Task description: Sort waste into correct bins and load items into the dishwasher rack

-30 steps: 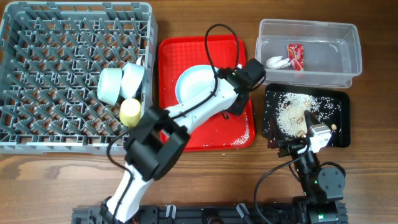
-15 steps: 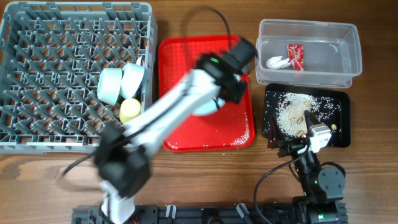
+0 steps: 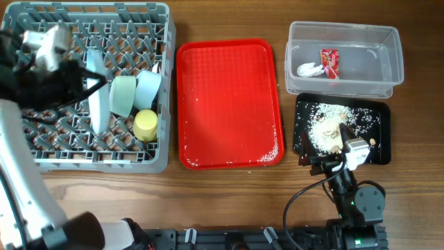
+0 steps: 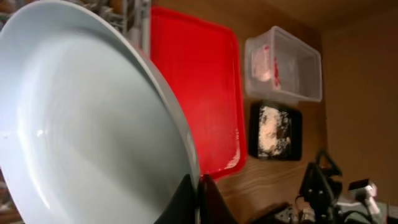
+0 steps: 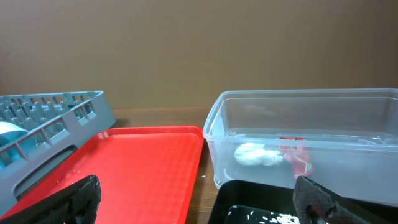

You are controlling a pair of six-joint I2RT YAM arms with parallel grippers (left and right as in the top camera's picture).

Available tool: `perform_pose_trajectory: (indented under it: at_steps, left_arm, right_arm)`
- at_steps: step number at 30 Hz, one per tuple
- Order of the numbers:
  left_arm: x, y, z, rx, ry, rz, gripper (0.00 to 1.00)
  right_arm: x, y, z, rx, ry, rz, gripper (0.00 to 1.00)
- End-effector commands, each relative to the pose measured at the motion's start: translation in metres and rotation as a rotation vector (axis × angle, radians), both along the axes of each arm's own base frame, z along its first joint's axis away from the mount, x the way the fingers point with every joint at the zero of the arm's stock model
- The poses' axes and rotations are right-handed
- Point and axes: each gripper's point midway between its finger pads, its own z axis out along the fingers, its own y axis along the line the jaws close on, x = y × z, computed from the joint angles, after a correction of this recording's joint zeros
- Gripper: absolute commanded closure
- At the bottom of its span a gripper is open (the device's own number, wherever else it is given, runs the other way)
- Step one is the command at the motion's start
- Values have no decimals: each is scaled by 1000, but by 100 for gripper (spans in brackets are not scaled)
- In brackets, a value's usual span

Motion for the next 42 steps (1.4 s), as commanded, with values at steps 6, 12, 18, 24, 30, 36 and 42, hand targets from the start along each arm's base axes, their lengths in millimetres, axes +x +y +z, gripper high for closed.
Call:
perform_pose_trajectory:
  at_steps: [6,12,18,24,30,36,42]
  left_arm:
    - [27,31,-60,-30,13,-166,96]
    - [37,35,-89,-60,46,-215,81]
    - [32,35,-74,-121,146,-78,0]
    - [-25,-11,22,-2,-70,-66,0]
    - [-120,-70,88,216,-375,-144,0]
    - [-204,-88,111,398,-623,-113,0]
    - [-238,-114,120,437,-880,-277,0]
  right_arm:
    - [-1,1,2,-17,-13,9,0]
    - [-1,1,2,-17,-13,9,0]
    - [-1,1,2,-17,-13,9,0]
    - [-1,1,2,-17,-13,9,0]
    - [-1,1,2,-17,-13,9,0]
    - [-1,1,2,-17,-13,9,0]
    - [-1,1,2,-17,-13,9,0]
